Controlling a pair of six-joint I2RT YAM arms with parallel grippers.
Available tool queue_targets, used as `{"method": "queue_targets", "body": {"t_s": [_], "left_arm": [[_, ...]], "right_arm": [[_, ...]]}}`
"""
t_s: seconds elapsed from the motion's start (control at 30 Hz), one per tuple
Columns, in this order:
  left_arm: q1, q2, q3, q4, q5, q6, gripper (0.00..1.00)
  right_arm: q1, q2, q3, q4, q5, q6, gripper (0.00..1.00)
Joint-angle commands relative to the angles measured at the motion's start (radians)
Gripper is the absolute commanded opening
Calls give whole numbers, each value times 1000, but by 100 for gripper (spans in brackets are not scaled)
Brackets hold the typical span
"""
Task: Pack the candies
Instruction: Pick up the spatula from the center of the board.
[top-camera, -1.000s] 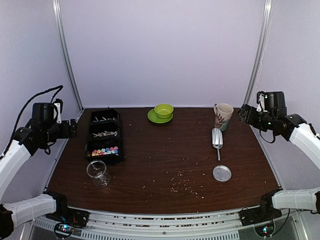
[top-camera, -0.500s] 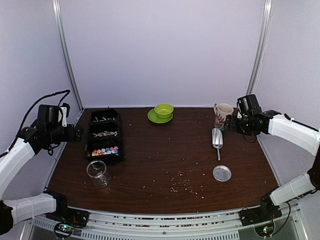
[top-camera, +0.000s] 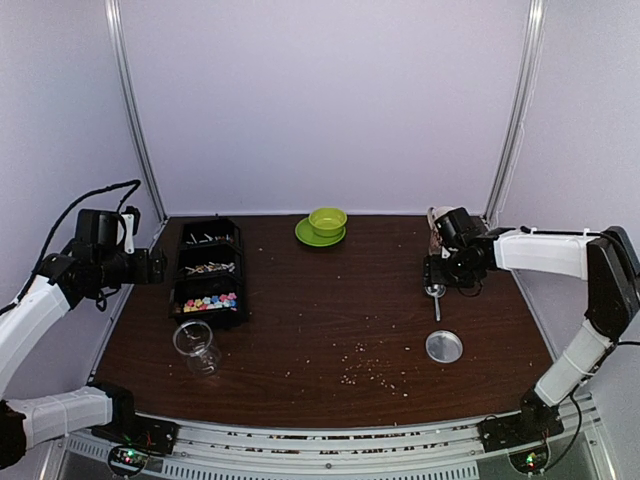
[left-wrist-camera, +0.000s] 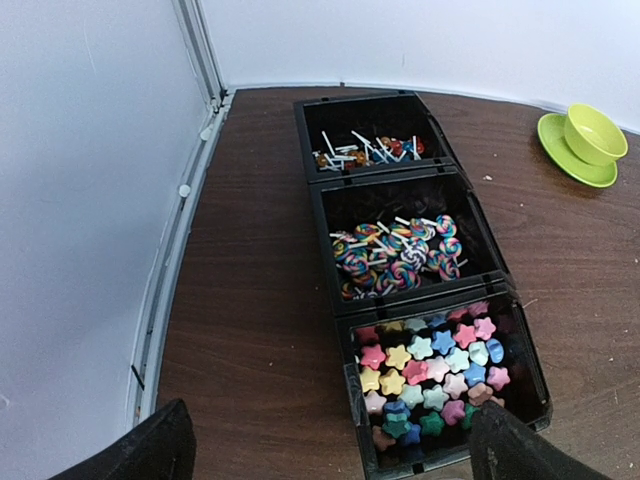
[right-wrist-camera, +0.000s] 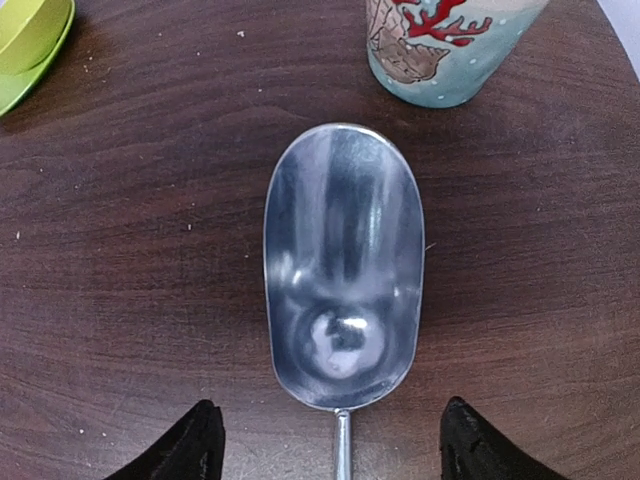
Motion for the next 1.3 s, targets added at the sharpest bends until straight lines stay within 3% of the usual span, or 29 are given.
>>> {"method": "queue_targets", "body": {"t_s": [0.0, 0.77, 0.93, 1.27], "left_arm": [[8, 5, 6, 28, -3, -8, 98], [8, 11, 6, 27, -8, -6, 98], [9, 11, 6, 27, -7, -6, 98], [9, 10, 7, 27, -8, -4, 98]], "right_arm": [[14, 29, -21, 28, 2, 15, 72], [38, 96, -99, 65, -22, 36, 62], [41, 105, -106, 78, -33, 42, 54], [52, 125, -108, 88, -27, 57, 48]]}}
